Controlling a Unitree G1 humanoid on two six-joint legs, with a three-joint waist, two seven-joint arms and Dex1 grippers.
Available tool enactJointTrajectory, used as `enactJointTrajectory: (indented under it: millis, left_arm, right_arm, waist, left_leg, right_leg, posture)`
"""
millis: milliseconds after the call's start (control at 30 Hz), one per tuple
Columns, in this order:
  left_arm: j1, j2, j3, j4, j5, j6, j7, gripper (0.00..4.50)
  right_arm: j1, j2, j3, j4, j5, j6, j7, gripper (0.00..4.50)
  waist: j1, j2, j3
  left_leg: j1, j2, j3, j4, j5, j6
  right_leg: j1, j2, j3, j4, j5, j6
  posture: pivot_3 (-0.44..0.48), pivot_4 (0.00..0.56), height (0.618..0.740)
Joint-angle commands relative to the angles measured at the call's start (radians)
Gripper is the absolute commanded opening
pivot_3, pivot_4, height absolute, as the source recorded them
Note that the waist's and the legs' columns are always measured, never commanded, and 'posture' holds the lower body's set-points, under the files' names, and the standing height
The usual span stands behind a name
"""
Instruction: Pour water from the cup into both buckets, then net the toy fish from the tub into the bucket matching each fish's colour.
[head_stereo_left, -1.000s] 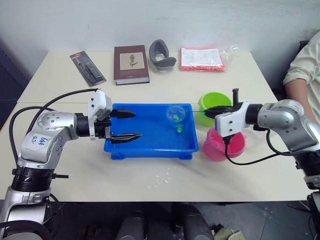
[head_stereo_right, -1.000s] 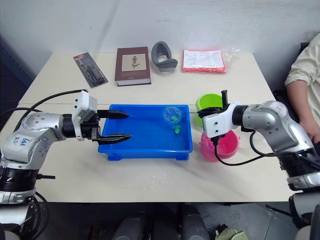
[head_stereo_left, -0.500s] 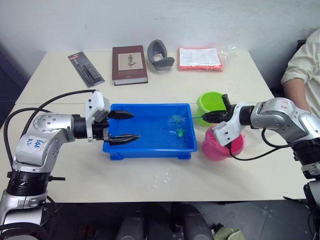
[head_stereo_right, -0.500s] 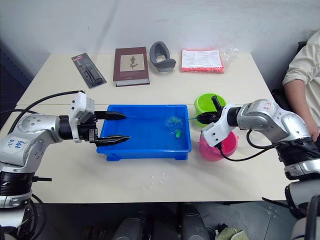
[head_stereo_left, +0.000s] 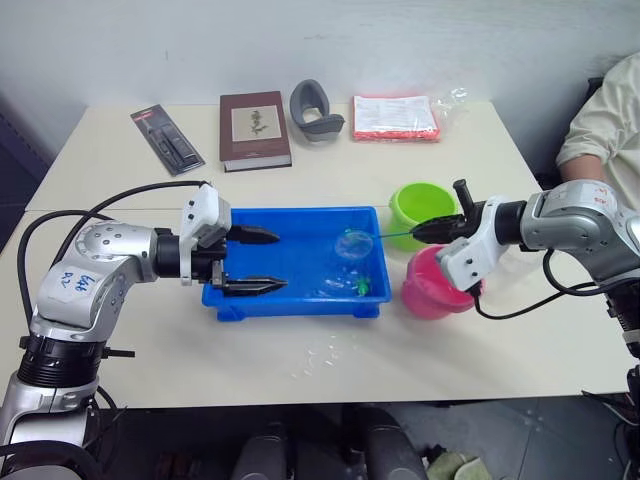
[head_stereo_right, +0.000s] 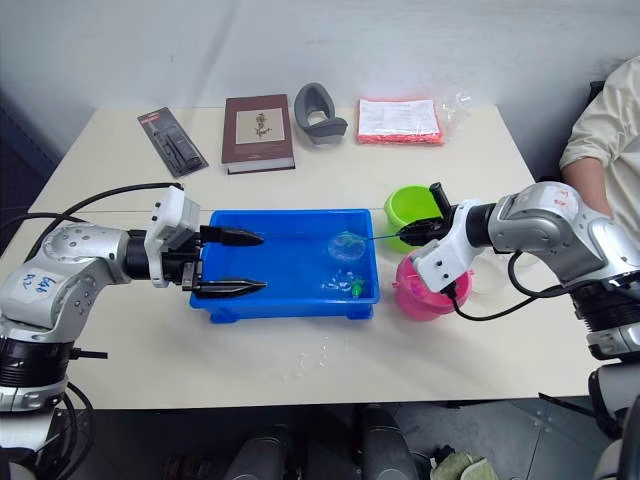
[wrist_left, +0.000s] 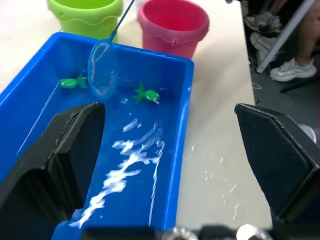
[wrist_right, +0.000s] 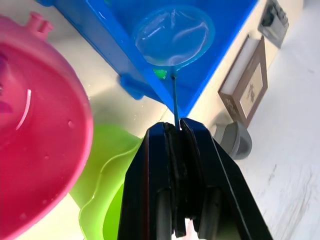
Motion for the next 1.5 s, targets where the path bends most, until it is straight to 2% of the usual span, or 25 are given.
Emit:
enactJointTrajectory:
  millis: [33, 300, 433, 533, 900, 1033, 1267, 1500]
  left_arm:
    - [0.018, 0.026, -0.009, -0.024, 0.014, -0.031, -0.029, 4.47]
    - [0.032, 0.036, -0.014, -0.045, 0.01, -0.031, -0.041, 4.47]
    - [0.031, 0.035, -0.008, -0.077, -0.01, -0.014, -0.038, 4.47]
    - [0.036, 0.032, -0.005, -0.093, -0.016, -0.006, -0.03, 4.47]
    - [0.061, 0.031, 0.01, -0.109, -0.021, -0.002, -0.014, 4.47]
    - [0.065, 0.033, 0.013, -0.109, -0.022, -0.002, -0.01, 4.47]
    - [0.052, 0.031, 0.013, -0.093, -0.019, -0.009, -0.01, 4.47]
    - [0.044, 0.03, 0.01, -0.086, -0.017, -0.012, -0.012, 4.47]
  right_arm:
    - [0.009, -0.043, 0.009, -0.031, 0.045, -0.019, 0.084, 0.0]
    - [0.048, -0.08, 0.017, -0.148, 0.164, 0.049, 0.237, 0.0]
    - [0.077, -0.042, -0.017, -0.247, 0.296, 0.226, 0.263, 0.0]
    - [0.067, -0.007, -0.032, -0.264, 0.296, 0.29, 0.249, 0.0]
    - [-0.04, 0.014, 0.0, -0.004, 0.076, 0.058, 0.172, 0.0]
    - [-0.042, -0.003, 0.019, -0.007, 0.108, 0.033, 0.232, 0.0]
    - [0.012, -0.028, 0.004, -0.159, 0.227, 0.267, 0.375, 0.0]
    - [0.109, -0.027, -0.073, -0.341, 0.394, 0.89, 0.432, 0.0]
  waist:
    - [0.003, 0.0, 0.0]
    - [0.02, 0.0, 0.0]
    - [0.024, 0.0, 0.0]
    - [0.022, 0.0, 0.0]
    - [0.021, 0.0, 0.0]
    - [0.021, 0.0, 0.0]
    - [0.025, 0.0, 0.0]
    - [0.026, 0.0, 0.0]
  left_leg:
    - [0.0, 0.0, 0.0, 0.0, 0.0, 0.0]
    - [0.0, 0.0, 0.0, 0.0, -0.001, 0.001]
    - [0.0, 0.0, -0.001, 0.0, -0.001, 0.001]
    - [-0.001, 0.0, -0.001, 0.0, -0.001, 0.001]
    - [0.0, 0.0, 0.0, 0.0, -0.001, 0.001]
    - [0.0, 0.0, 0.0, 0.0, -0.001, 0.001]
    - [-0.001, 0.0, -0.001, 0.0, -0.001, 0.002]
    - [-0.001, 0.0, -0.002, 0.0, -0.001, 0.002]
  right_leg:
    - [0.0, 0.0, 0.0, 0.0, 0.0, 0.0]
    - [0.0, 0.0, 0.0, 0.0, 0.0, 0.0]
    - [0.0, 0.0, 0.0, -0.001, 0.0, 0.0]
    - [0.0, -0.001, 0.0, -0.001, 0.0, 0.0]
    - [0.0, 0.0, 0.0, -0.001, 0.0, 0.0]
    - [0.0, 0.0, 0.0, -0.001, 0.0, 0.0]
    - [0.0, -0.001, -0.001, -0.001, 0.0, 0.0]
    - [0.001, -0.002, -0.002, -0.001, 0.0, 0.0]
  posture:
    - [0.0, 0.15, 0.74]
    - [0.0, 0.15, 0.74]
    - [0.0, 0.15, 0.74]
    - [0.0, 0.15, 0.74]
    - [0.0, 0.15, 0.74]
    - [0.0, 0.15, 0.74]
    - [0.0, 0.15, 0.74]
    - [0.0, 0.15, 0.74]
